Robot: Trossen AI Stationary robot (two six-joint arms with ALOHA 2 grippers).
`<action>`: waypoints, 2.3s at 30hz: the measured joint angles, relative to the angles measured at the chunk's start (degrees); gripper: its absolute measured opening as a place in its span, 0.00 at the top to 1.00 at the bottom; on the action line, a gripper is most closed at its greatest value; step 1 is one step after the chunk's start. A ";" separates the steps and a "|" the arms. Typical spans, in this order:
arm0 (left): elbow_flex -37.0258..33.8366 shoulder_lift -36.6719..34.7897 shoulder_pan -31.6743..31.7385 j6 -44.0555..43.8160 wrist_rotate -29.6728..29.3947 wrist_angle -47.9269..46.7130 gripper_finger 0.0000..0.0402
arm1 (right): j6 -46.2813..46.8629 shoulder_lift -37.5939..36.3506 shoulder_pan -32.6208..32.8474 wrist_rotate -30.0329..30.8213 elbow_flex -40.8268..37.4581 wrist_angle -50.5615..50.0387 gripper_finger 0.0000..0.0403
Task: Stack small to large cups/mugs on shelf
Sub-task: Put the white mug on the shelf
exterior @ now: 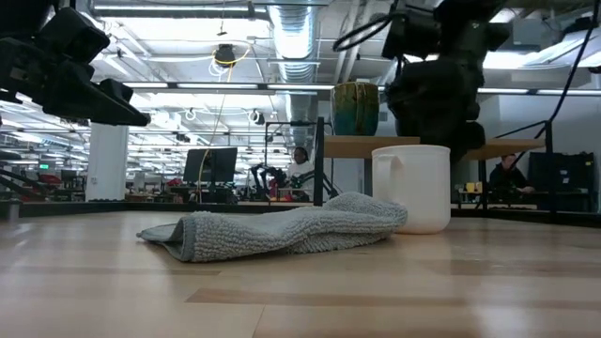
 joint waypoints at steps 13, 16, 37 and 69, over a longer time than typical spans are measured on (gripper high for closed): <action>0.00 -0.02 0.00 -0.02 -0.04 -0.81 0.64 | -2.46 3.06 -0.09 0.70 0.02 3.04 0.73; 0.00 0.00 0.01 -0.02 -0.04 -0.81 0.64 | -2.74 3.06 -0.09 1.01 0.02 2.95 0.84; 0.00 0.00 0.00 -0.02 -0.04 -0.83 0.64 | -5.82 3.05 0.02 4.31 0.04 2.70 0.96; 0.00 0.00 0.00 -0.46 -0.04 -0.83 0.64 | -13.55 2.91 0.42 9.49 12.44 -20.11 0.97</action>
